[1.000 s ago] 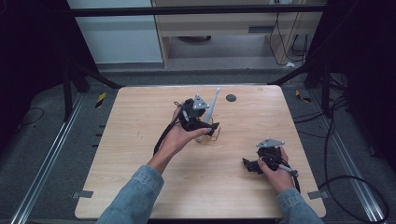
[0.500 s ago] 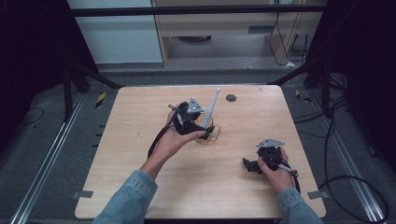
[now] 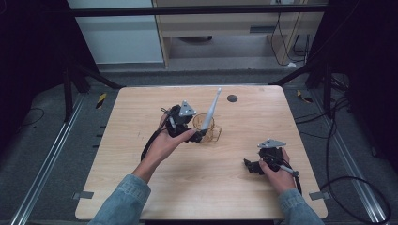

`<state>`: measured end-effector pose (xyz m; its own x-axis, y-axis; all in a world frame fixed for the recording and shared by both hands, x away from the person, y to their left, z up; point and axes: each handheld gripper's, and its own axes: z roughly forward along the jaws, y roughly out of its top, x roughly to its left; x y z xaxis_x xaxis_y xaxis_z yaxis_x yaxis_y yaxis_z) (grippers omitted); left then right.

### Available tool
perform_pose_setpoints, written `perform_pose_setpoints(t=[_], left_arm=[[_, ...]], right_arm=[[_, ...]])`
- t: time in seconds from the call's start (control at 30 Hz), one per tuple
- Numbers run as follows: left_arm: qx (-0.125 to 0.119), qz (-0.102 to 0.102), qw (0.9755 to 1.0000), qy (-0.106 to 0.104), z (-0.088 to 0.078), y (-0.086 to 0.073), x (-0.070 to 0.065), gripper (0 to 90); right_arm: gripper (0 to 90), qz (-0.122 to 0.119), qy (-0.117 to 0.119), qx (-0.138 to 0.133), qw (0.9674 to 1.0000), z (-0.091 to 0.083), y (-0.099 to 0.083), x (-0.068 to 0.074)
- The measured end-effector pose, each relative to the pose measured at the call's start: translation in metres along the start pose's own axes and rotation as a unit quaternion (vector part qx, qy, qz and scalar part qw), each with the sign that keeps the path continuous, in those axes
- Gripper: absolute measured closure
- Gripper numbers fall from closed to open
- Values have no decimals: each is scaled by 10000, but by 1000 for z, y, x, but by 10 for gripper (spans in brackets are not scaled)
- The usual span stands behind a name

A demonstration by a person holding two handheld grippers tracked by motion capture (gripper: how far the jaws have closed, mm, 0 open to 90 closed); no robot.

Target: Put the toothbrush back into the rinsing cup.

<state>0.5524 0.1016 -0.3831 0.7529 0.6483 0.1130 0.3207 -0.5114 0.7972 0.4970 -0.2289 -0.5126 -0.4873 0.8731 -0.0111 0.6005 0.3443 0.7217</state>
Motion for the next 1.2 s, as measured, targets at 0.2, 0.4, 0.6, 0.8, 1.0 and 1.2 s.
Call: perform_pose_setpoints(t=[0.2,0.4,0.6,0.8,1.0,1.2], left_arm=[[21,-92,9999,37,-5,-14,8,41],[139,-189,9996,181,-9,-33,18,41],[254,-286,9988,295,-12,-49,29,47],[308,-423,9978,399,-15,-70,38,51],[410,-487,9968,487,-18,-87,46,56],[487,-696,9946,589,-21,-110,57,57]], right_arm=[[3,32,7,6,10000,0,0,0],[3,0,2,-4,10000,0,0,0],[4,24,10,1,10000,0,0,0],[4,29,11,2,10000,0,0,0],[4,28,9,2,10000,0,0,0],[4,30,10,2,10000,0,0,0]])
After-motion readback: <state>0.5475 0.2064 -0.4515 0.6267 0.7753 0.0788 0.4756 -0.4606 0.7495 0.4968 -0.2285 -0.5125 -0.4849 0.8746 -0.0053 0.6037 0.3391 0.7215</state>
